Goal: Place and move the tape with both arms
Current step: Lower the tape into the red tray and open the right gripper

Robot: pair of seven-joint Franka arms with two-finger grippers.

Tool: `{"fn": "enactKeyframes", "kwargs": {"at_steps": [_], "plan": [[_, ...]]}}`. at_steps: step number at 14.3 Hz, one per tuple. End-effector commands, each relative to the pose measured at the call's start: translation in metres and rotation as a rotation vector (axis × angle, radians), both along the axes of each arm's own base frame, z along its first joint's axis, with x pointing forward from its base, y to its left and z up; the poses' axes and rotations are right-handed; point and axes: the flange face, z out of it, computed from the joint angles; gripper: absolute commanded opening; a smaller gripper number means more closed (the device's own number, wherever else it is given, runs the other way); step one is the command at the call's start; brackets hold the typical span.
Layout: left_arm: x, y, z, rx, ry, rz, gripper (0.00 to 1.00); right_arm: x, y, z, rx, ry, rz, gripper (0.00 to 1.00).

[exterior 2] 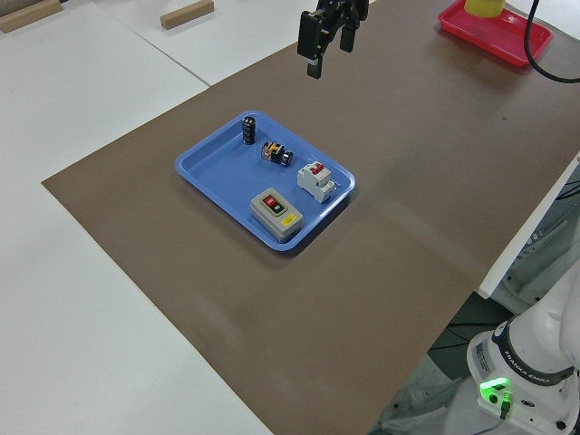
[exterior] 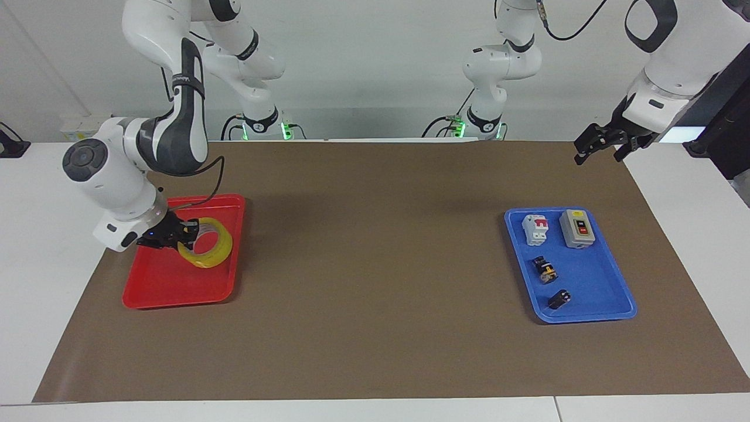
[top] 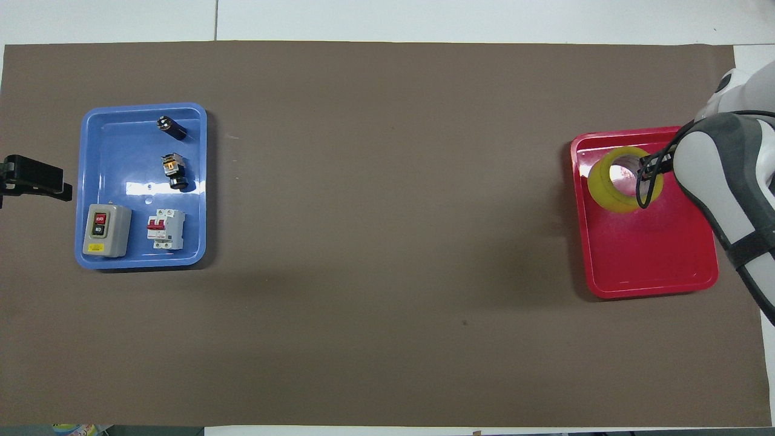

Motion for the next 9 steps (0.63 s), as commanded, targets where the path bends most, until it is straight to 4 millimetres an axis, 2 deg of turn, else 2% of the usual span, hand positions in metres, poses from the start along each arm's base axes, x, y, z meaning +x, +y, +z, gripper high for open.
{"fn": "enactKeyframes", "kwargs": {"at_steps": [1,4,6,8,9], "plan": [[-0.008,-0.001,0.002,-0.018,-0.002,-0.014,1.00,-0.025,-0.013,-0.009,0.012,-0.035,0.037,0.00],[-0.008,0.000,0.002,-0.018,-0.002,-0.013,1.00,-0.051,-0.041,-0.034,0.009,-0.066,0.064,0.00],[-0.008,0.000,0.002,-0.018,0.000,-0.013,1.00,-0.059,-0.059,-0.043,0.009,-0.069,0.060,0.00],[-0.008,0.000,0.002,-0.018,-0.002,-0.013,1.00,-0.058,-0.064,-0.050,0.006,-0.084,0.072,0.00],[-0.008,-0.001,0.002,-0.018,-0.002,-0.014,1.00,-0.060,-0.065,-0.060,0.004,-0.089,0.072,0.00]]}}
